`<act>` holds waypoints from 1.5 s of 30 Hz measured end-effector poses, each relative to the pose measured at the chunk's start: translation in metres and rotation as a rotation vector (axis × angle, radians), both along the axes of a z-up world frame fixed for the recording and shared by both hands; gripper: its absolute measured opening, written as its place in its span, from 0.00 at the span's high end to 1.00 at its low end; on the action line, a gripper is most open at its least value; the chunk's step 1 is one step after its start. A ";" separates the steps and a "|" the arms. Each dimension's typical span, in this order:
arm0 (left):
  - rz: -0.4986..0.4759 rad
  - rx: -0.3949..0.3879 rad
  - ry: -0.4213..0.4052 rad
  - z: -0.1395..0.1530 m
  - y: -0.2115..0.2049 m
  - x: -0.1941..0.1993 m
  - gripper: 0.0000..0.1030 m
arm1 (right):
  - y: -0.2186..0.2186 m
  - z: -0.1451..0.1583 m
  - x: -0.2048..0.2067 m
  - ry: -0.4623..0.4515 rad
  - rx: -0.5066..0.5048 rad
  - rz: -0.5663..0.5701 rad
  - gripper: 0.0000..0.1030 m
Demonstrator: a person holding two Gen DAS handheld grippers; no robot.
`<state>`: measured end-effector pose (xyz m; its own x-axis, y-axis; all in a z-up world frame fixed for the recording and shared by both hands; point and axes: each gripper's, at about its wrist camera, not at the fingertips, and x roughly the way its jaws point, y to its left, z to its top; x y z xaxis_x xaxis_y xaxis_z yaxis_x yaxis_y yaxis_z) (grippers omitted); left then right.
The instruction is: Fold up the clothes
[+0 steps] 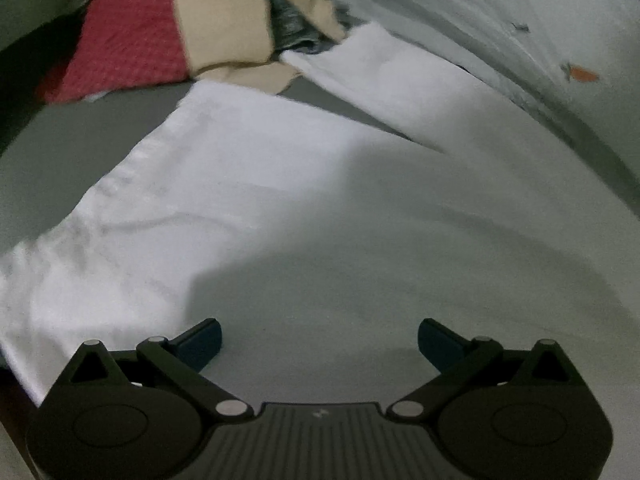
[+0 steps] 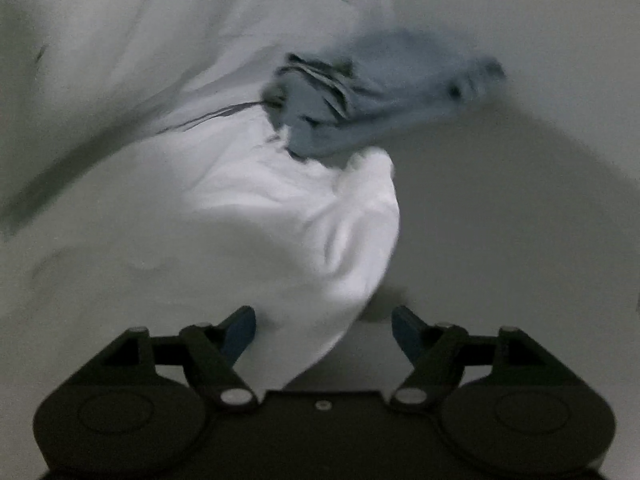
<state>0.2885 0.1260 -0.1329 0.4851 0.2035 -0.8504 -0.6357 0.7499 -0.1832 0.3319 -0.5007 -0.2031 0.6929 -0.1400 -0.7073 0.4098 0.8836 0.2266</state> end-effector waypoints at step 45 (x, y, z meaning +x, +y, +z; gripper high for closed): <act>0.381 -0.010 -0.493 0.129 0.092 -0.171 0.99 | -0.069 0.069 -0.068 -0.342 0.540 -0.215 0.95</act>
<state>0.1177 0.2181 -0.0037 0.7158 0.4333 -0.5476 -0.6974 0.4836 -0.5289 0.2643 -0.5699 -0.1345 0.8865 0.0124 -0.4626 0.3905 0.5165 0.7621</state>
